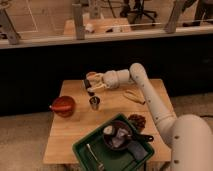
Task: Place eraser in metal cup
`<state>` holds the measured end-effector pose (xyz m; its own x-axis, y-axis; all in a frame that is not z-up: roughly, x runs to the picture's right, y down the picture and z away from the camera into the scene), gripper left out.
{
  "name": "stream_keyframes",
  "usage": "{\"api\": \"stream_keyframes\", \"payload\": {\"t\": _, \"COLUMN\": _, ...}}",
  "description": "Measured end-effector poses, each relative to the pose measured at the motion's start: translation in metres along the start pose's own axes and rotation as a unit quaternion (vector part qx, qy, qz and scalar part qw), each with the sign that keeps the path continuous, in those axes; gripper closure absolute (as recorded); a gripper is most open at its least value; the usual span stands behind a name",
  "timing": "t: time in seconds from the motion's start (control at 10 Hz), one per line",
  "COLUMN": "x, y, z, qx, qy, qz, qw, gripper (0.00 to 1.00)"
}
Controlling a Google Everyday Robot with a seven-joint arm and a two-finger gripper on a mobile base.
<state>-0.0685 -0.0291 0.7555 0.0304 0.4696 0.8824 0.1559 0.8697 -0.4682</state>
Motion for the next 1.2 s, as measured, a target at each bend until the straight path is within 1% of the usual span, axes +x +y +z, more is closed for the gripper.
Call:
{"api": "stream_keyframes", "payload": {"t": 0.2, "x": 0.01, "y": -0.001, "z": -0.008, "qx": 0.003, "qy": -0.005, "qz": 0.001, "qw": 1.0, "gripper": 1.0}}
{"api": "stream_keyframes", "payload": {"t": 0.6, "x": 0.028, "y": -0.002, "z": -0.008, "qx": -0.001, "qy": -0.015, "qz": 0.0, "qw": 0.9999, "gripper": 1.0}}
{"api": "stream_keyframes", "payload": {"t": 0.8, "x": 0.039, "y": -0.002, "z": -0.009, "qx": 0.015, "qy": -0.02, "qz": 0.008, "qw": 0.9997, "gripper": 1.0}}
{"api": "stream_keyframes", "payload": {"t": 0.9, "x": 0.044, "y": -0.002, "z": -0.01, "qx": 0.03, "qy": -0.021, "qz": 0.012, "qw": 0.9993, "gripper": 1.0}}
{"api": "stream_keyframes", "payload": {"t": 1.0, "x": 0.048, "y": -0.001, "z": -0.011, "qx": 0.05, "qy": -0.021, "qz": 0.016, "qw": 0.9984, "gripper": 1.0}}
{"api": "stream_keyframes", "payload": {"t": 1.1, "x": 0.052, "y": 0.001, "z": -0.014, "qx": 0.078, "qy": -0.02, "qz": 0.021, "qw": 0.9965, "gripper": 1.0}}
{"api": "stream_keyframes", "payload": {"t": 1.2, "x": 0.054, "y": 0.003, "z": -0.019, "qx": 0.108, "qy": -0.02, "qz": 0.026, "qw": 0.9936, "gripper": 1.0}}
